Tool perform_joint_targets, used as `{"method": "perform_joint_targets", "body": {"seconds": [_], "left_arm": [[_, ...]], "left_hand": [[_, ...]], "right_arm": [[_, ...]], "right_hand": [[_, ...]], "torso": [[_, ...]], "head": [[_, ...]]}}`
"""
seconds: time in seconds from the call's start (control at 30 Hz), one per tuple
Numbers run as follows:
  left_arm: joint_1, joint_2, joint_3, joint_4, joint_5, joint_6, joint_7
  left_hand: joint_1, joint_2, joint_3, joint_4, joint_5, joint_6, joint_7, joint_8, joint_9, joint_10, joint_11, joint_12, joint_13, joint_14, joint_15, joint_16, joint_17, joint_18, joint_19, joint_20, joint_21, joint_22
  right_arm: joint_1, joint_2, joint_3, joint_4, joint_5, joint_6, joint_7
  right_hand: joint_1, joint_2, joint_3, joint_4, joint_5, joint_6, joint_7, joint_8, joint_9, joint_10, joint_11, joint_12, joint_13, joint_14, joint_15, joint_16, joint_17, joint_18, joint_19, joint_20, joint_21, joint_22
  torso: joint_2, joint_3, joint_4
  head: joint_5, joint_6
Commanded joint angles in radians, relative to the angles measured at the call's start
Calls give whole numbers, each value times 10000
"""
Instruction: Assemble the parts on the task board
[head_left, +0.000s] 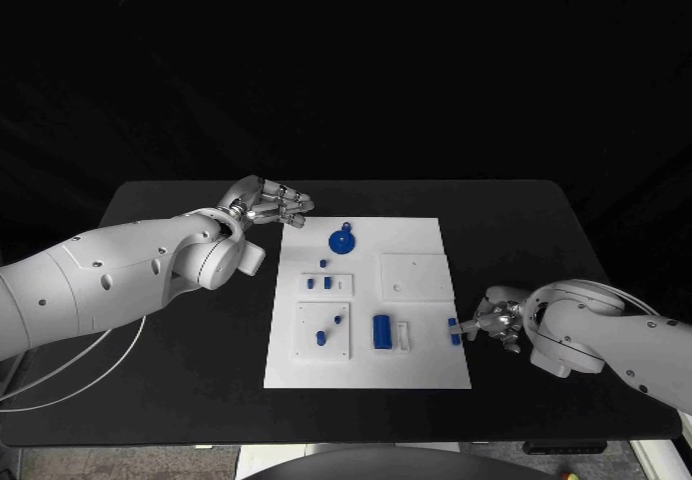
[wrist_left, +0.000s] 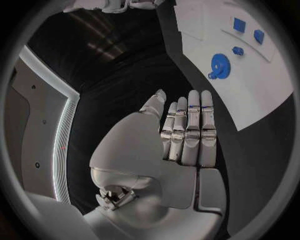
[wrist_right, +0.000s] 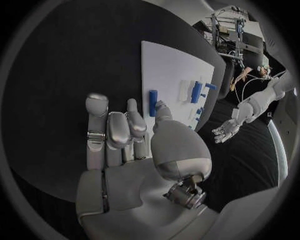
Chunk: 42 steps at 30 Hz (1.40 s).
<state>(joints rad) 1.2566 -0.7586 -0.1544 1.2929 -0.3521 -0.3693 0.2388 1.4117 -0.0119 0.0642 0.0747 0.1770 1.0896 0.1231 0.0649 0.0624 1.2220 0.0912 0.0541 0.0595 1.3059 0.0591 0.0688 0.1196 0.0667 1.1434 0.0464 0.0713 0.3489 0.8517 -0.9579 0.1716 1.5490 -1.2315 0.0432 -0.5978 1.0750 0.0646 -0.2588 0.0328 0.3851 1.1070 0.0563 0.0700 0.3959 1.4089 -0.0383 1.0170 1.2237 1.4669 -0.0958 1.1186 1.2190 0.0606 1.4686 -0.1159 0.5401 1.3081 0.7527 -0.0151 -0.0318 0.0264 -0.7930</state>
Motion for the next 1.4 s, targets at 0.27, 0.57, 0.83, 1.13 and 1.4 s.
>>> {"method": "perform_joint_targets", "body": {"seconds": [0.27,0.57,0.83,1.13,1.4], "left_arm": [[7,0,5,21,49,145,42],[7,5,5,15,49,161,14],[7,-8,5,14,49,163,-30],[7,-20,4,16,49,151,-50],[7,-34,4,20,49,157,-69]], "left_hand": [[46,32,-10,45,47,-64,-29,-13,10,-61,5,48,8,-32,65,-24,15,-108,82,10,48,-9],[30,41,-16,69,48,-83,-21,-17,8,-64,8,48,8,-36,68,-24,16,-108,89,12,50,-44],[32,46,-15,73,47,-105,-15,-16,8,-66,9,47,7,-35,68,-23,16,-107,91,11,51,-53],[32,46,-15,73,47,-105,-15,-16,8,-66,9,47,7,-35,68,-23,16,-107,91,11,51,-53],[18,63,-13,107,49,-133,-11,-15,9,-69,12,49,9,-38,71,-24,14,-107,95,15,54,-79]], "right_arm": [[-151,182,-54,28,-149,-556,68],[-200,372,-92,60,-440,-449,26],[-256,470,-138,-34,-1090,-496,-134],[-273,454,-149,-53,-1079,-713,-102],[-276,315,-142,-191,-501,-1023,69]], "right_hand": [[78,-104,89,261,-76,40,0,-59,-452,-18,31,16,8,1,77,30,1,31,395,59,56,606],[702,202,514,-711,-339,337,-69,-68,-528,6,1,16,7,3,62,40,0,-12,383,46,76,610],[885,-1913,7048,-896,-3155,666,-128,-58,-719,25,-46,-34,-7,4,33,-8,-27,-67,372,11,62,608],[412,-1255,8134,-1751,-3306,848,-205,-52,-390,61,-93,-68,-47,11,20,-30,-72,-109,374,-6,118,620],[64,-1240,8285,-1597,-3346,1099,-311,-53,-479,120,-161,-112,-89,16,-14,-49,-123,-160,380,-38,151,617]], "torso": [[-2,-1,-13],[-5,-8,-1],[-11,-14,-3],[-11,-5,-11],[-10,-2,-14]], "head": [[-2,-61],[0,-77],[29,-90],[24,-75],[9,-49]]}}
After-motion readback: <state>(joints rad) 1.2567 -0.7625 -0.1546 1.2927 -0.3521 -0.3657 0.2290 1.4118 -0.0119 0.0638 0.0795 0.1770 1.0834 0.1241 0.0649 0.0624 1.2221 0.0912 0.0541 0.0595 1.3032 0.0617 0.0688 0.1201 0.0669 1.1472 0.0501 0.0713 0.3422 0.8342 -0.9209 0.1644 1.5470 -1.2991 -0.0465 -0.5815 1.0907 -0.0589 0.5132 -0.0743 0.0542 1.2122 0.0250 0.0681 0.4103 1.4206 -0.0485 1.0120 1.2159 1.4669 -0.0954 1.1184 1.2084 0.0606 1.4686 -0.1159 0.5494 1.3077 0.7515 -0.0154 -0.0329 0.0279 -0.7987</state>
